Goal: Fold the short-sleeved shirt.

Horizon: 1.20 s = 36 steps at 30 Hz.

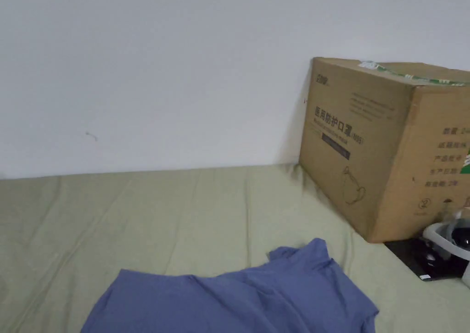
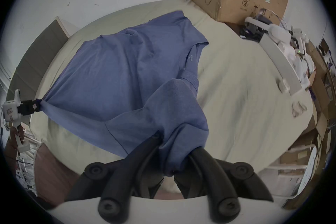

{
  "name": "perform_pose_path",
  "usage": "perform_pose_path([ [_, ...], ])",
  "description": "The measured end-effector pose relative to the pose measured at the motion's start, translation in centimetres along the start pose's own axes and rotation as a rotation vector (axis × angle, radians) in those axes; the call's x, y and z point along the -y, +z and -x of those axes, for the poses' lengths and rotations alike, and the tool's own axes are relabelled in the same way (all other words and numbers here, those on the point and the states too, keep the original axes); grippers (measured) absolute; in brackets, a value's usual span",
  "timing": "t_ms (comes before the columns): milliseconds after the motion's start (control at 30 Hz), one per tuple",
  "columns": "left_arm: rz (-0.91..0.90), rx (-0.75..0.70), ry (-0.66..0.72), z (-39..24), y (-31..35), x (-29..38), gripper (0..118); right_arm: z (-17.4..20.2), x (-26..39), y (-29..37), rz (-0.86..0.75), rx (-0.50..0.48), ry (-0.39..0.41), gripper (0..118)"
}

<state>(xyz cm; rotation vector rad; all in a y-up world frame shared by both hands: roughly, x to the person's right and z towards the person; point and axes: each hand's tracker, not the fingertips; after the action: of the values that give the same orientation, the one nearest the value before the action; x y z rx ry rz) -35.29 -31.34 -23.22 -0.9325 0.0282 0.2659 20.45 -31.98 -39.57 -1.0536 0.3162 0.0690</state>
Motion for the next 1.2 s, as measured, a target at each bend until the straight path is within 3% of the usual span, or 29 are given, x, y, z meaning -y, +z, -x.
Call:
perform_pose_path([
  [167,0.066,0.002,0.003,0.2,1.7,2.4,1,0.6,1.7,1.2,0.052,0.003,0.013,7],
  [333,0.164,0.006,0.070,1.1,-0.6,1.8,1,0.4,2.0,-2.0,0.200,0.018,-0.002,7],
  [400,0.157,0.021,0.091,1.0,-0.7,1.6,7,0.5,1.9,-2.0,0.180,0.021,-0.009,17],
  [433,0.153,0.039,0.112,1.2,-0.6,1.5,23,0.5,1.8,-1.6,0.154,0.040,-0.035,35],
  [467,0.151,0.038,0.133,1.4,-0.4,1.3,59,0.3,1.6,-1.1,0.126,0.045,-0.068,74],
  [500,0.146,0.050,0.150,1.6,-0.1,1.3,81,0.1,1.5,-0.6,0.113,0.031,-0.093,97],
  [567,0.109,0.066,0.173,1.5,0.9,1.2,102,0.0,1.1,2.1,0.067,0.005,-0.121,103],
  [700,-0.019,0.049,0.186,0.6,4.2,0.0,102,1.0,0.3,6.0,-0.038,0.005,-0.090,103],
  [800,-0.249,0.047,0.140,-2.0,8.1,-0.9,101,2.8,0.1,9.7,-0.246,-0.024,-0.078,101],
  [833,-0.360,0.022,0.123,-3.1,9.5,-1.1,101,3.3,0.2,10.4,-0.335,-0.061,-0.089,98],
  [867,-0.458,0.007,0.108,-4.2,10.5,-1.0,96,4.0,0.5,11.4,-0.423,-0.099,-0.087,88],
  [900,-0.538,0.007,0.096,-5.1,11.3,-0.8,82,4.6,0.7,12.1,-0.506,-0.133,-0.089,69],
  [933,-0.623,0.007,0.073,-6.7,12.1,-0.4,59,5.5,1.0,12.8,-0.593,-0.167,-0.074,44],
  [967,-0.689,0.003,0.051,-7.6,12.5,-0.1,40,6.5,1.1,13.2,-0.660,-0.164,-0.058,28],
  [1000,-0.735,-0.005,0.037,-8.5,12.6,-0.1,31,7.3,1.2,13.4,-0.701,-0.142,-0.051,20],
  [1033,-0.730,-0.039,0.025,-9.4,12.3,-0.2,31,8.0,1.1,13.4,-0.729,-0.108,-0.057,20],
  [1067,-0.733,-0.062,0.016,-9.9,11.7,-0.3,2,8.4,0.9,13.1,-0.744,-0.115,-0.080,8],
  [1133,-0.687,0.012,0.020,-10.1,10.9,-0.9,2,8.5,0.0,12.6,-0.731,-0.213,-0.102,4],
  [1200,-0.630,0.057,0.006,-10.0,9.6,-3.1,1,8.8,-0.8,12.3,-0.717,-0.203,-0.101,4],
])
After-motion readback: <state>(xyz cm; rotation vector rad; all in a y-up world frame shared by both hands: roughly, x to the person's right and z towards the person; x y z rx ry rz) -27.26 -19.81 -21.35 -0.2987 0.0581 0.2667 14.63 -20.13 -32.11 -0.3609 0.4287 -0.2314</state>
